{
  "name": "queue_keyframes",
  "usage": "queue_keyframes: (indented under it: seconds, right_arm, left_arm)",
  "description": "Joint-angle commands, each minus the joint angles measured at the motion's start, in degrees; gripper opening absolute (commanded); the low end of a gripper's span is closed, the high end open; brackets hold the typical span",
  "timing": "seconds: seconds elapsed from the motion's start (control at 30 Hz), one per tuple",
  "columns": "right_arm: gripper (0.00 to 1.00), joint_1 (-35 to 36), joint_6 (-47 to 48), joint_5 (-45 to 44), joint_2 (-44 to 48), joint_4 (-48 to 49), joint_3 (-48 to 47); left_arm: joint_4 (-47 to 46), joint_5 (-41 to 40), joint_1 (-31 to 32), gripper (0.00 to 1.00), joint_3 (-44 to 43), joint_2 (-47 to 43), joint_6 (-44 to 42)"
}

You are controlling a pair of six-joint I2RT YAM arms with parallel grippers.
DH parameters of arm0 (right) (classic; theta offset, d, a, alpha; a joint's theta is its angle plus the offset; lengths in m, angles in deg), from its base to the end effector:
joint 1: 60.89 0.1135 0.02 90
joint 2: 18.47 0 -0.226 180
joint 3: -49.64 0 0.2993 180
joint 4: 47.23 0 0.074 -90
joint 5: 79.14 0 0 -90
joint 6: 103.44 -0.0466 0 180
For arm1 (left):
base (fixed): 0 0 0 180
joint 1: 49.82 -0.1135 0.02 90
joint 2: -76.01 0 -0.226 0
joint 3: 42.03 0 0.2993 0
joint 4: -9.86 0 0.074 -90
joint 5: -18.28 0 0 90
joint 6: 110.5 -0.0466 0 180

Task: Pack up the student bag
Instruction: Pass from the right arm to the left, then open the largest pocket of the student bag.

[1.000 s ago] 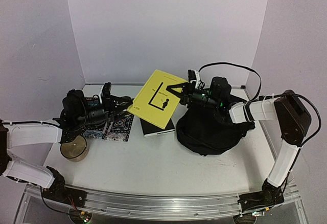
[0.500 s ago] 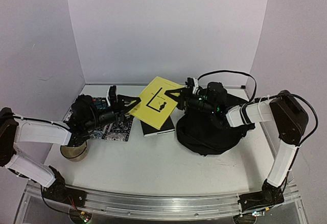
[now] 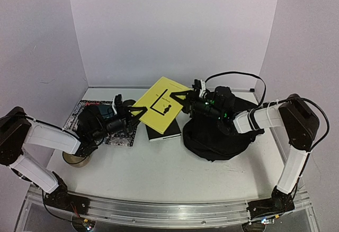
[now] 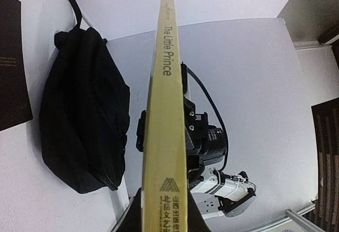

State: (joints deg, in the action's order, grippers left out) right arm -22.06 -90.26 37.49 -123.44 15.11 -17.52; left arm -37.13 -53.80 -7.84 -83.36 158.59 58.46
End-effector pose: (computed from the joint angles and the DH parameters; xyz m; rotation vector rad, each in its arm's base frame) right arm 0.3141 0.2797 0.1964 -0.0311 1.4660 1.9852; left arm 0.2384 -0.2338 0.1521 -0.2711 1.7921 -1.8564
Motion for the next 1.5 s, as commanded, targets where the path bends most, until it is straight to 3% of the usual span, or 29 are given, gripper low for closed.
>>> queue_keyframes:
  seconds: [0.0,0.13,0.23,0.33,0.5,0.77,1.0,1.3,1.47]
  right_arm:
    - [0.28,-0.04,6.88,0.69,1.65,19.14,2.47]
    - [0.49,-1.81,12.93,3.0,6.08,10.43,7.09]
    - [0.61,-2.69,23.26,3.78,11.88,-5.31,7.83]
    - [0.69,-2.62,36.78,1.61,17.48,-26.54,5.37]
    - [0.75,-2.05,51.59,-4.75,22.45,-51.95,1.58]
    - [0.78,4.43,61.63,-21.2,24.26,-78.38,-3.96]
    - [0.78,10.69,64.69,-35.23,22.34,-95.2,-8.5]
    - [0.79,16.69,63.46,-51.64,10.85,-105.19,-14.75]
    - [0.71,17.37,62.1,-61.35,8.49,-108.1,-16.36]
  left_arm:
    - [-8.51,-1.28,-0.04,0.0,0.29,-1.98,-1.99]
    - [-8.51,-1.18,-2.89,0.0,1.96,-2.33,-2.73]
    - [-8.51,-0.4,-5.86,0.0,3.2,-2.98,-3.26]
    - [-8.5,1.43,-8.69,0.0,3.83,-3.55,-3.31]
    - [-8.28,4.89,-12.94,0.0,4.55,-4.01,-3.43]
    - [-7.89,8.68,-15.83,0.0,4.24,-2.01,-3.05]
    - [-7.63,9.98,-16.64,0.0,4.1,-1.3,-3.31]
    - [-7.46,10.43,-16.75,0.0,3.71,-1.66,-3.24]
    - [-7.28,10.65,-16.84,0.0,3.69,-1.9,-3.11]
